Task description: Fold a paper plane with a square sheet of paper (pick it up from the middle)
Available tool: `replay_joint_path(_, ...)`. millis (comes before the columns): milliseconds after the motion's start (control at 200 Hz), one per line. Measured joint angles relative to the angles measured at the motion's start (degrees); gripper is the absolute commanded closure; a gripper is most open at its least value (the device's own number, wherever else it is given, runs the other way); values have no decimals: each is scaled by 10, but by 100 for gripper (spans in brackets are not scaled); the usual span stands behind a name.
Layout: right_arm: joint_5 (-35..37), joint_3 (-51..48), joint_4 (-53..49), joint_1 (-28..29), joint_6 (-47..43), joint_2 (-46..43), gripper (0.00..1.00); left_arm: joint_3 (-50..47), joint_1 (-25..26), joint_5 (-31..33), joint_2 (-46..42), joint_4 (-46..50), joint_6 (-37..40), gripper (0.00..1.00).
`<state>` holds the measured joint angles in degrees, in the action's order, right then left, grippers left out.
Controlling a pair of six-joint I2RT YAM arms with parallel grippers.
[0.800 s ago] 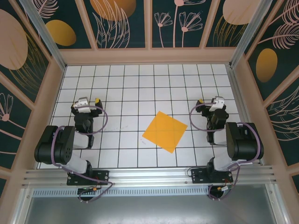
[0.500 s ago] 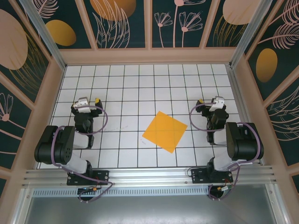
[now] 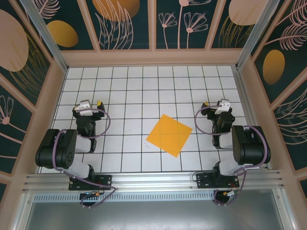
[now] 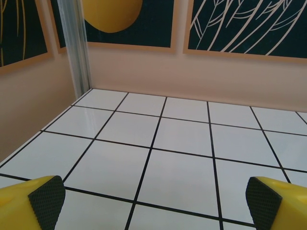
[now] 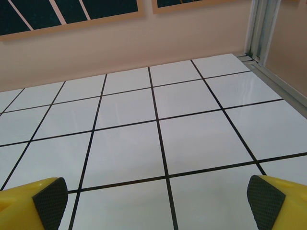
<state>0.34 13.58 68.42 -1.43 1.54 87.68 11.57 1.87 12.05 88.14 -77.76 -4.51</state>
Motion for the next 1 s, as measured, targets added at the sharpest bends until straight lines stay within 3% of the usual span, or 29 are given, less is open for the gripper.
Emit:
replay_joint_path(180, 22, 78, -155, 32, -13, -55, 1, -28, 0, 16, -9, -24, -2, 2)
replay_joint_path(330, 57, 174, -289, 83, 17, -104, 1, -26, 0, 33, -79, 20, -5, 2)
replay_joint_path(585, 72, 379, -583, 166, 124, -65, 1, 80, 0, 49, -240, 245, -67, 2)
replay_joint_path(781, 50, 400, -735, 262, 184, -49, 1, 206, 0, 35, -285, 451, -165, 2)
replay_joint_path(1001, 26, 400, -816, 352, 244, -34, 3, 233, -1, -26, -291, 552, -202, 2)
